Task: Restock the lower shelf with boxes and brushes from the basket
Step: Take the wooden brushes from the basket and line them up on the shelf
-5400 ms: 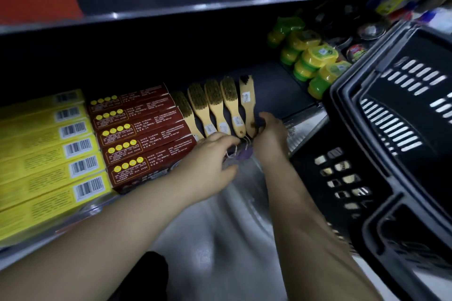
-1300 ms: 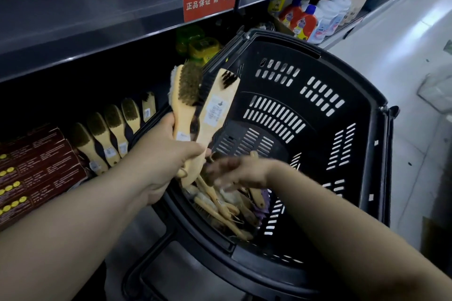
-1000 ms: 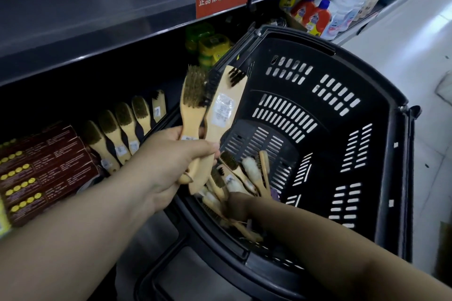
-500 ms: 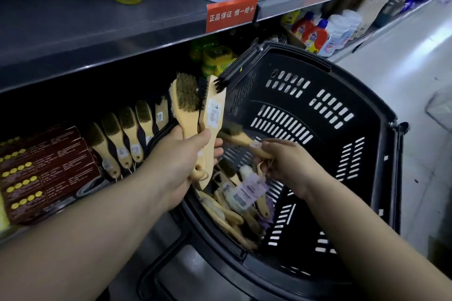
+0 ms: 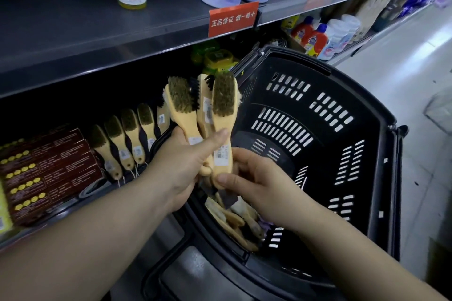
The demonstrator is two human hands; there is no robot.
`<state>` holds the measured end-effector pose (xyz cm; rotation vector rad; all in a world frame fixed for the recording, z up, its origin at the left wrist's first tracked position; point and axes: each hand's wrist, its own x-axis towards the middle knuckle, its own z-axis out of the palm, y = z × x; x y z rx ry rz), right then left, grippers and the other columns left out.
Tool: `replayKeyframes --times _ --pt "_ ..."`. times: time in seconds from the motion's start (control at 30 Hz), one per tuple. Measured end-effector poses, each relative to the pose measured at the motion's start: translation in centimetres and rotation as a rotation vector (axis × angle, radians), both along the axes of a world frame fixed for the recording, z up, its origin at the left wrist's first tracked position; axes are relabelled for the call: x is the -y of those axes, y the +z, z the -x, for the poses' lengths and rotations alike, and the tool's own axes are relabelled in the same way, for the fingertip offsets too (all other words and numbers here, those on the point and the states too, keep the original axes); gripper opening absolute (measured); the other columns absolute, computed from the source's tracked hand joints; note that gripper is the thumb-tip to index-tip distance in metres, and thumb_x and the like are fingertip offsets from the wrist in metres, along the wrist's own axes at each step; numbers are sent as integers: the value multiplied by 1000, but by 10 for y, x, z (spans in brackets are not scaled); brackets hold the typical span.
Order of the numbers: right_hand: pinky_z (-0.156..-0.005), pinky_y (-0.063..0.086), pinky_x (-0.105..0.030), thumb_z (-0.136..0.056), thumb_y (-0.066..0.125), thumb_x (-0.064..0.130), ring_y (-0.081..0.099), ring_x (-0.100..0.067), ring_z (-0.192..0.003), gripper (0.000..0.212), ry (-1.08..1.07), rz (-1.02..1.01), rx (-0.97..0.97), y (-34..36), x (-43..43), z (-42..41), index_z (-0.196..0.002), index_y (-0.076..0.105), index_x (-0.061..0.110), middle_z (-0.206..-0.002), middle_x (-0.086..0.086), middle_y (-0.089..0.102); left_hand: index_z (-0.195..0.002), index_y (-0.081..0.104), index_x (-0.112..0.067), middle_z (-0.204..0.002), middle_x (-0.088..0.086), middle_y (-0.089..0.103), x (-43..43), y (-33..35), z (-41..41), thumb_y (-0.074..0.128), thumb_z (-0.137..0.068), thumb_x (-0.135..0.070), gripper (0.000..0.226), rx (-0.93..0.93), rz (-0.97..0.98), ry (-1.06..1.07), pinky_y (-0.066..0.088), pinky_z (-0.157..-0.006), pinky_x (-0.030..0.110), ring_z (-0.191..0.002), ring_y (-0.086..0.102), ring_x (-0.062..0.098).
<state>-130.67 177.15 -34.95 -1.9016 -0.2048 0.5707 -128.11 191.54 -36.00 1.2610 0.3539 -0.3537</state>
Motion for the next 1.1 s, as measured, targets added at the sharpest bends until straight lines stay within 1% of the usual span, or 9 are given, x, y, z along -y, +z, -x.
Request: replayKeyframes --times 0.1,0.17,0.33,0.47,0.67,0.8,0.9,1.0,1.1 --pt "-75 50 -35 -89 59 34 56 -2 -71 13 99 271 188 -1 -1 0 -101 56 29 -76 13 60 -113 55 -20 -94 -2 73 -4 -3 -2 80 -66 -15 53 4 -84 -29 54 -66 32 -76 70 11" --pt "-82 49 -33 -87 61 39 57 -3 -84 17 140 320 231 0 1 -6 -101 57 31 -88 13 60 -114 56 -19 -95 -1 72 -5 -7 -4 80 -67 -9 54 -17 -128 -6 56 -74 38 -80 70 15" --pt "-89 49 -35 -92 56 26 59 -15 -87 13 0 65 -119 -33 28 -48 -96 65 18 -87 2 63 -108 57 -20 -95 -1 71 -7 -12 -8 80 -67 -9 47 -22 -187 48 55 -74 36 -89 68 18" --pt "-95 44 -38 -94 49 24 57 -28 -107 28 307 801 -182 -122 30 -64 -115 60 9 -114 -11 62 -107 64 -14 -95 5 73 -9 -12 -9 78 -69 -10 41 -37 -195 8 51 -91 48 -93 68 24" --pt "-112 20 -39 -93 53 22 22 -33 -139 66 811 1100 -272 -226 19 -22 -144 21 -5 -151 -20 22 -101 69 -16 -92 0 75 -12 -11 -4 78 -69 -13 33 -27 -225 -78 47 -96 51 -98 66 24" --pt "-86 47 -40 -92 53 11 55 -29 -100 34 827 916 -537 -213 25 -31 -120 54 -9 -113 -23 57 -105 66 -17 -93 2 74 -13 -9 -3 78 -68 -14 39 -37 -184 -120 46 -95 53 -97 66 24" --pt "-72 49 -35 -88 61 15 58 -24 -82 31 564 696 -541 -164 37 -53 -112 60 -3 -94 -15 62 -104 64 -14 -83 6 74 -14 -9 -5 76 -69 -9 37 -76 -114 -82 55 -79 48 -90 69 26" --pt "-79 56 -31 -84 62 2 67 -20 -89 33 57 101 -580 -101 48 -71 -116 55 4 -99 -10 70 -103 63 -9 -72 6 73 -14 -8 -7 69 -77 -3 28 -108 -24 -19 57 -58 36 -75 72 19" --pt "-76 57 -30 -75 62 2 69 -21 -91 39 -78 -392 -508 -44 53 -76 -113 53 3 -94 -8 72 -108 63 -9 -77 6 73 -12 -6 -8 67 -80 -5 28 -98 21 23 56 -52 29 -70 72 15"
